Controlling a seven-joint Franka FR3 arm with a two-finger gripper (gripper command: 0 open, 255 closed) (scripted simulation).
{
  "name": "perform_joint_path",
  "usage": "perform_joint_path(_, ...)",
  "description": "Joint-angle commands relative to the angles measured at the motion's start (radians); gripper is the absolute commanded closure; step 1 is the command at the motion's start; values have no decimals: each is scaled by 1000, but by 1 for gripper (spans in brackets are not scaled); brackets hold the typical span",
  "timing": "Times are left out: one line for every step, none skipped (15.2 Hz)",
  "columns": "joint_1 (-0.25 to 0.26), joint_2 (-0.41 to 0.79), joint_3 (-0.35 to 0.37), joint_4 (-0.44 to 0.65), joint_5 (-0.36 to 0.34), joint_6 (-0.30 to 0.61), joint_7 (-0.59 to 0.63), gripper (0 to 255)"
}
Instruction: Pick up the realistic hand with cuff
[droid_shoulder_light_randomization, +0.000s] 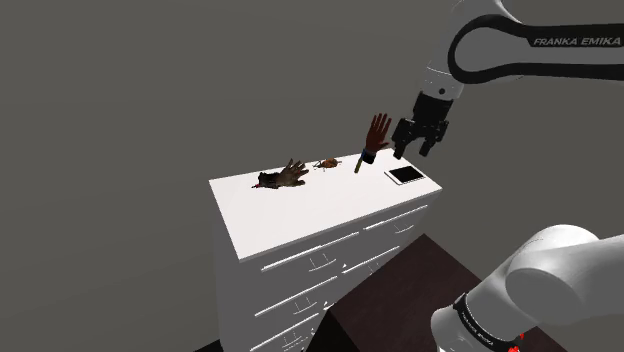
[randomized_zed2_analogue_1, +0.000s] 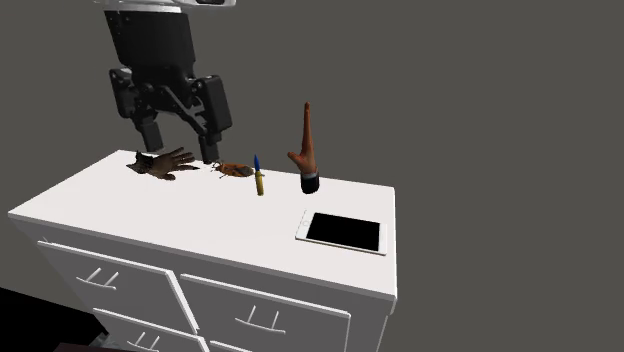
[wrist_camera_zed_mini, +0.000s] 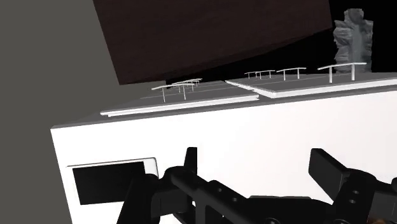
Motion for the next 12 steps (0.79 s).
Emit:
perform_joint_path(-20,53,-1,12,-28,73,16,0)
perform_joint_path(-29,79,-1,22,-40,103,27,0)
perform_joint_path(-39,105,-1,33,-53,133,38,0)
perform_joint_path(-48,131,0,45,-67,162,49,0)
perform_joint_path(-57,157,0,57,-80,190,61,0)
perform_joint_path(-66,184,0,71,-94,217,74,0)
perform_joint_path(-75,210,-1,86,-109,243,87,0)
perform_joint_path(-85,236,-1,101,-123,268,100,0)
perform_joint_path(-93,262,-2,118,-138,292,114,0)
perform_joint_path(-102,288,-3,135,-154,314,128,0)
perform_joint_path(-111,313,-3,154,-169,336,142,0)
perform_joint_path(-120,339,-5,173,-185,356,157,0)
